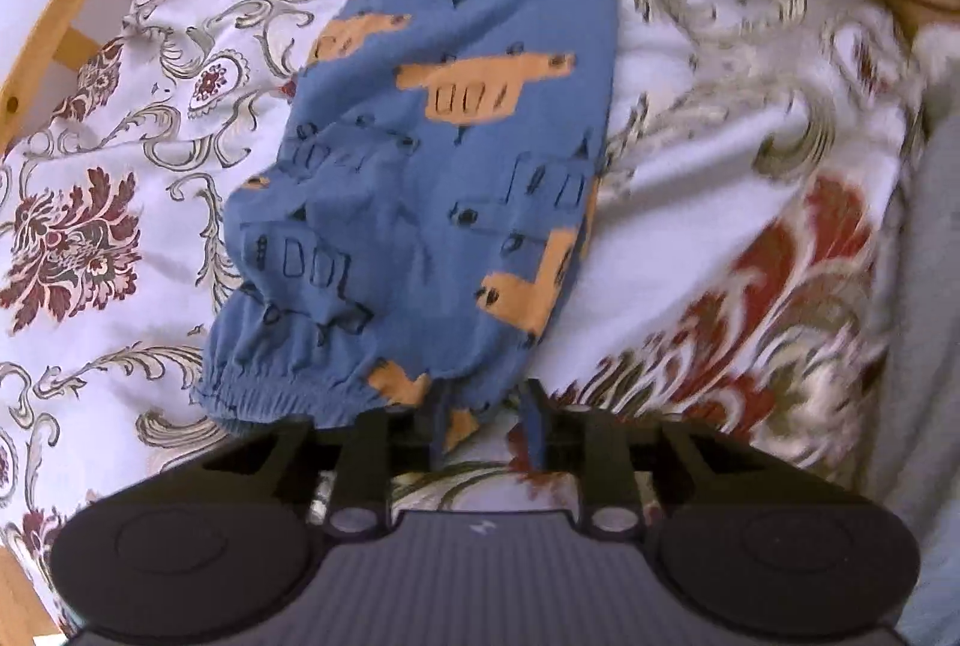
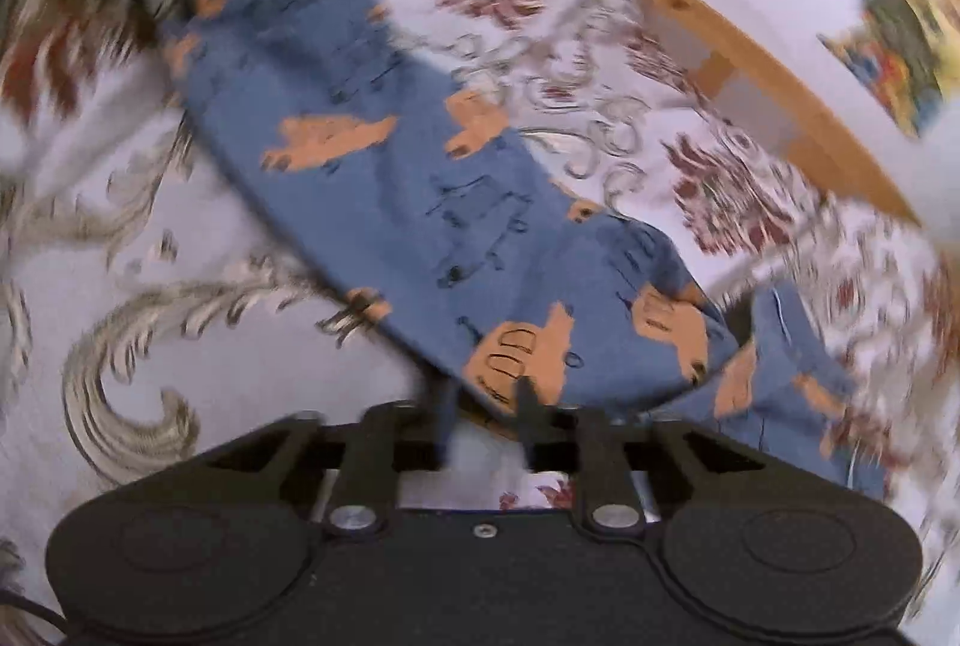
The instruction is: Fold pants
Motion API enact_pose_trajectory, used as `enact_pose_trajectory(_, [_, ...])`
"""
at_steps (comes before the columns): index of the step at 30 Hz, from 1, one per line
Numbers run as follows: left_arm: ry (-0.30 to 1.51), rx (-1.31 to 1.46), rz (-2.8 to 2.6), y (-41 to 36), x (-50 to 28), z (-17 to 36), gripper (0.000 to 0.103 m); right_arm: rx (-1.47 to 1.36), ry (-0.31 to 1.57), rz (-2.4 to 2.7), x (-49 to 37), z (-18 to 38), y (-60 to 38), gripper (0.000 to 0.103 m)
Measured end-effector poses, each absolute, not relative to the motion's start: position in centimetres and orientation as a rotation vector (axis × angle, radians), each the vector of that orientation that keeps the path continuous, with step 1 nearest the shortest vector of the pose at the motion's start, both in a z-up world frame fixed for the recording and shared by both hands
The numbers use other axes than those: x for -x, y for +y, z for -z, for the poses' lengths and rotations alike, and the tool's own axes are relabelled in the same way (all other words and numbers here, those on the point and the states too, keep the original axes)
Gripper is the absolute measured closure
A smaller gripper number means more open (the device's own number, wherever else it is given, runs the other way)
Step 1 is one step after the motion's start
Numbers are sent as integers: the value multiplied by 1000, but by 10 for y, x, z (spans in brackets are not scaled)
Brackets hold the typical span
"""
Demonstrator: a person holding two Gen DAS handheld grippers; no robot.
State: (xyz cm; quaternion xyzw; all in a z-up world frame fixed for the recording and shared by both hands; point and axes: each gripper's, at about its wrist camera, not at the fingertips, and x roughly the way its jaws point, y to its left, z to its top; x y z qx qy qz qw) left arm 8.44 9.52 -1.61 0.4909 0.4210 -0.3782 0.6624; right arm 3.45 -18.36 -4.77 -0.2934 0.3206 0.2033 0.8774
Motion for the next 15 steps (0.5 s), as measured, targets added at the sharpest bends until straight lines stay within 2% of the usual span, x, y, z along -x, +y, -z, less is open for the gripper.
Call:
enact_pose_trajectory(1, [957, -1088, 851, 92, -83, 12, 63, 565, 668, -422, -35, 42, -189, 57])
enact_pose_trajectory(2, [967, -1050, 848, 88, -82, 8, 57, 526, 664, -417, -35, 38, -194, 51])
enact_pose_trajectory(5, [981, -914, 853, 71, -82, -5, 45, 419, 645, -396, -39, 28, -207, 48])
enact_pose_trajectory(6, [983, -864, 850, 65, -84, -7, 44, 375, 641, -395, -42, 25, -213, 47])
enact_pose_trajectory(8, [992, -757, 833, 50, -89, -11, 40, 266, 631, -390, -46, 22, -224, 38])
enact_pose_trajectory(11, [1022, -582, 788, 25, -101, -5, 36, 90, 673, -386, -61, 27, -242, 36])
enact_pose_trajectory(15, [1156, -449, 734, 0, -116, 23, 35, 87, 810, -338, -70, 50, -248, 37])
